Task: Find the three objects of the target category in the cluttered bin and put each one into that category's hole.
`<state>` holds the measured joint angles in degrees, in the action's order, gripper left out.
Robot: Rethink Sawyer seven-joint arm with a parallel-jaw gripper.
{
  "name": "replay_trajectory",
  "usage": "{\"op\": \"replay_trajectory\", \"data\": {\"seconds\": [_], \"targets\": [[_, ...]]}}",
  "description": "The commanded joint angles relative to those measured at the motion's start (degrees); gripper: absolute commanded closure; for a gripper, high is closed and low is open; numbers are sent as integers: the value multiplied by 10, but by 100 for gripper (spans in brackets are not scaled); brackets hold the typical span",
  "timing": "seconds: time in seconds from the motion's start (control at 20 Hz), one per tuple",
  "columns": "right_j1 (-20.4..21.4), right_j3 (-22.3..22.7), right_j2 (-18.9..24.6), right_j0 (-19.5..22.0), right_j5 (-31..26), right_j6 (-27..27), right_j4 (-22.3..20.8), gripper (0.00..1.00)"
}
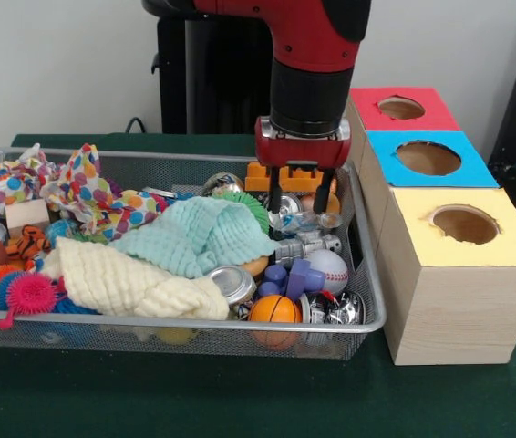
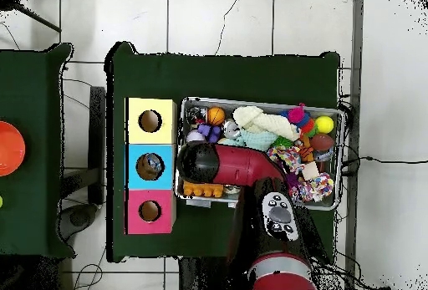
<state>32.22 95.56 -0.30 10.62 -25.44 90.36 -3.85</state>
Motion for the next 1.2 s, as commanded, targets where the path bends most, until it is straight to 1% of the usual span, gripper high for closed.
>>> {"op": "replay_trajectory", "data": {"seconds": [0.05,0.35,0.55,0.65,0.7,0.85,1.2], "targets": [[-40,-44,76,6,-42,-26,-39,0],[-54,-62,74,-7,-50,6,-35,0],[-59,-60,70,-10,-43,21,-34,0],[-57,-53,62,-14,-23,38,-31,0],[-56,-50,56,-18,-18,45,-31,100],[-55,-50,47,-24,-20,55,-28,100],[-52,-42,57,-13,-26,42,-26,100]]}}
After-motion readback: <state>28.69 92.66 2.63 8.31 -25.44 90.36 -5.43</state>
